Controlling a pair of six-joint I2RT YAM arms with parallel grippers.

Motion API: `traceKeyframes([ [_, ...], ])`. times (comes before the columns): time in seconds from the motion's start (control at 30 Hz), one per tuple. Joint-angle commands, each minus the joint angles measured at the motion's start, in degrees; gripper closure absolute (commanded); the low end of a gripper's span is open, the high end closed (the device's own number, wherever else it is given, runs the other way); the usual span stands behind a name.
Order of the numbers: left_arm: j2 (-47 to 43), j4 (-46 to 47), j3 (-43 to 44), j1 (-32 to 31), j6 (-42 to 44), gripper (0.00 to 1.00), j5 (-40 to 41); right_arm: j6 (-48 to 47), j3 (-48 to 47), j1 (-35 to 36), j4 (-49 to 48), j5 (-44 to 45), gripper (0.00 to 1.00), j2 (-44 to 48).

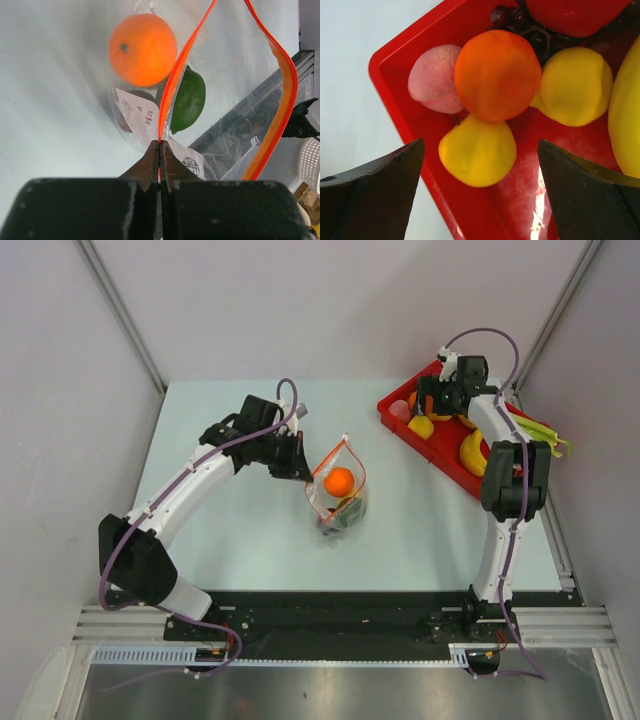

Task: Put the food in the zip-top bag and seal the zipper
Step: Pick up the fake fruit from the bin, then place the fake fruit in the zipper food storage bag.

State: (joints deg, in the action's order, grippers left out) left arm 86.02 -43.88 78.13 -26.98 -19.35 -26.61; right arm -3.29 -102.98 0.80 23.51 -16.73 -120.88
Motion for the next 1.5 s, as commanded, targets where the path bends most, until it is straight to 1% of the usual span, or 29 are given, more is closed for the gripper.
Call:
traceKeyframes([
  [0.0,-1.0,0.5,0.6,-0.2,1.5,1.0,0.6,2.3,-5.5,0.3,-0.2,-0.1,0.0,-3.7],
  [0.2,-0.2,0.0,0.4,-0.3,2.0,1.0,0.8,2.5,-2.8,0.3,-0.7,0.4,0.0,-5.8],
  [0.43,0.4,0.0,0.5,-0.3,2.1,1.0,0.9,1.5,0.8,0.3,-0.6,0.8,0.0,-5.8],
  [0.57,0.6,-0.1,0.7,-0.3,2.2,1.0,0.9,0.6,1.1,-0.1,0.7,1.4,0.03,-5.2],
  [0.6,0.6,-0.1,0.8,-0.3,2.2,1.0,0.9,0.4,0.9,-0.4,0.9,1.4,0.07,-5.1],
  [0.67,0.7,-0.1,1.0,-0.2,2.1,1.0,0.9,0.4,0.2,-1.4,2.0,1.0,0.13,-4.1],
  [0.7,0.6,-0.1,1.1,-0.2,2.2,1.0,0.8,0.0,0.0,-2.1,2.3,0.8,0.21,-3.6],
  [0.73,0.6,-0.1,1.1,-0.2,2.2,1.0,0.9,-0.3,-0.3,-2.5,2.8,0.6,0.25,-2.2],
  [0.83,0.6,-0.1,1.1,-0.2,2.2,1.0,1.1,-1.5,-1.2,-3.6,4.3,-0.8,0.34,0.7],
  [0.93,0.6,0.2,1.2,-0.2,1.8,1.0,0.9,-1.6,-1.1,-4.1,5.8,-5.6,0.39,8.2],
  [0.97,0.4,0.4,1.4,-0.2,1.6,1.0,0.8,-1.5,-1.1,-4.1,6.1,-9.1,0.4,11.7],
  [1.03,0.2,0.3,1.9,-0.2,1.4,1.0,0.8,-0.8,0.0,-3.5,5.8,-13.3,0.41,15.8],
  [1.07,0.2,0.3,2.4,-0.2,1.4,1.0,0.7,0.4,0.5,-3.2,5.1,-17.2,0.42,17.7],
  [1.1,0.1,0.2,2.6,-0.2,1.3,1.0,0.5,0.7,1.5,-1.7,4.6,-19.2,0.44,21.9],
  [1.17,-0.1,0.1,3.1,-0.3,1.3,1.0,0.4,0.8,3.0,1.0,3.4,-23.3,0.45,25.8],
  [1.2,-0.1,0.0,3.2,-0.4,1.3,1.0,0.2,0.8,3.8,3.8,2.8,-24.4,0.46,29.6],
  [1.27,-0.1,-0.2,3.5,-0.4,1.3,1.0,0.2,0.8,7.1,7.8,0.8,-25.9,0.47,33.5],
  [1.3,-0.1,-0.4,3.7,-0.4,1.2,1.0,-0.1,-0.1,8.5,12.2,0.4,-26.1,0.48,36.7],
  [1.37,-0.1,-0.6,4.0,-0.5,1.1,1.0,-0.5,-1.4,11.8,16.8,-0.1,-23.9,0.49,39.2],
  [1.4,-0.3,-0.4,4.0,-0.4,1.1,1.0,-0.6,-3.6,12.4,19.7,0.4,-23.2,0.49,40.2],
  [1.43,-0.4,-0.5,4.0,-0.6,1.0,1.0,-0.9,-4.8,13.4,24.4,1.9,-20.2,0.49,41.2],
  [1.47,-0.4,-0.4,4.2,-0.8,1.1,1.0,-1.0,-6.2,13.7,26.9,2.9,-18.5,0.49,41.2],
])
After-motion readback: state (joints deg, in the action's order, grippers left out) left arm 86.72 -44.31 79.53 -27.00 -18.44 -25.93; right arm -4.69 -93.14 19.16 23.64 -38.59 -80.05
